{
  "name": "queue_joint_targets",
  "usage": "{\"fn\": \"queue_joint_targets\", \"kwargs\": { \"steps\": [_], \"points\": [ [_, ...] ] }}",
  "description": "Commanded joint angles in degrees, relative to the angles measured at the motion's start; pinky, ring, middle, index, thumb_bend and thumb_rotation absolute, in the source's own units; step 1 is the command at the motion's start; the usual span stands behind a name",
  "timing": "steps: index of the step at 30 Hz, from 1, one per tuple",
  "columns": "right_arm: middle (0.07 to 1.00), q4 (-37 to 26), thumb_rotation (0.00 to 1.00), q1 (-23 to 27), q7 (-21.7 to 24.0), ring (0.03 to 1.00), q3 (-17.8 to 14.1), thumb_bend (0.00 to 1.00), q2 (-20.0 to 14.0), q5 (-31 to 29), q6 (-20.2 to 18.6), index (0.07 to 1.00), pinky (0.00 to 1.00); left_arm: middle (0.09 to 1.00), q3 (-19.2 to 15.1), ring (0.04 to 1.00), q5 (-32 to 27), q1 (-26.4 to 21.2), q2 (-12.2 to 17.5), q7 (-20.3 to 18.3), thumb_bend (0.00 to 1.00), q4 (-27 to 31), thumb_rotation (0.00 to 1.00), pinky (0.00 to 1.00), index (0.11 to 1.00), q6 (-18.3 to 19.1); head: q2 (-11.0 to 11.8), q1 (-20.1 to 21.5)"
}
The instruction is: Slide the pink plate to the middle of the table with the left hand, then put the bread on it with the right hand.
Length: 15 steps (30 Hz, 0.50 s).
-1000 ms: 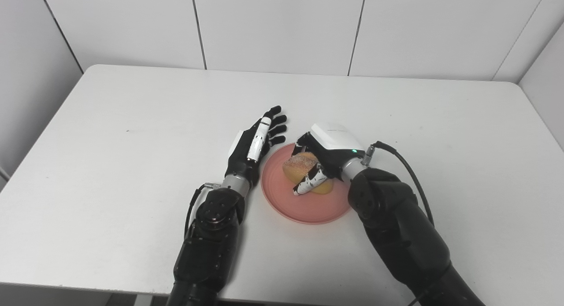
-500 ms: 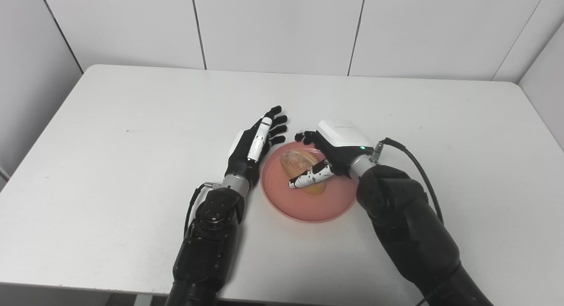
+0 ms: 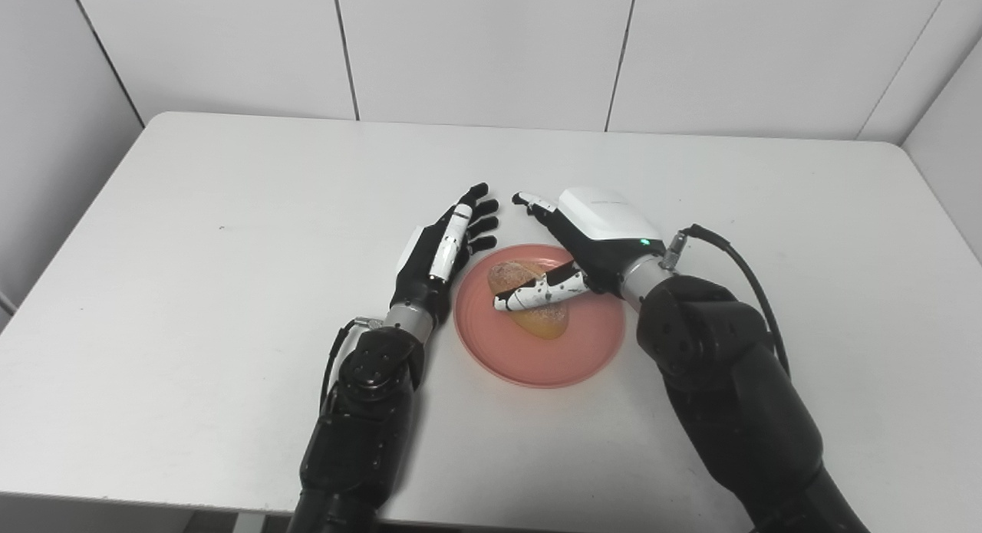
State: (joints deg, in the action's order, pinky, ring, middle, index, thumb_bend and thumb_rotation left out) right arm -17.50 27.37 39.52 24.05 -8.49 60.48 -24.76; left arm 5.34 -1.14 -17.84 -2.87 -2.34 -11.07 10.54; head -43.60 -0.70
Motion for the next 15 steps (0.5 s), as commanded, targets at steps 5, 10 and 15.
{"fn": "queue_joint_targets", "kwargs": {
  "steps": [5,10,15],
  "points": [
    [0.958,-3.8,0.71,-3.9,-16.5,0.927,-5.7,0.95,1.1,-6.5,7.8,0.977,0.87,0.897,-0.7,0.892,0.7,2.7,-1.5,1.7,0.32,4.4,1.00,0.86,0.874,-0.1,0.2,0.2],
    [0.970,-4.8,0.76,-9.6,-26.6,0.917,-11.7,0.84,4.7,-15.0,9.9,0.982,0.80,0.959,1.0,0.945,2.7,5.1,-1.3,1.4,0.33,8.1,1.00,0.93,0.954,-0.5,0.4,0.1],
    [0.993,-5.6,0.92,-14.2,-30.5,0.942,-15.2,0.81,7.2,-20.8,8.0,0.991,0.84,0.996,1.8,0.977,3.5,7.2,-1.5,1.2,0.33,11.3,1.00,0.96,0.995,-1.1,0.3,0.5]
  ]
}}
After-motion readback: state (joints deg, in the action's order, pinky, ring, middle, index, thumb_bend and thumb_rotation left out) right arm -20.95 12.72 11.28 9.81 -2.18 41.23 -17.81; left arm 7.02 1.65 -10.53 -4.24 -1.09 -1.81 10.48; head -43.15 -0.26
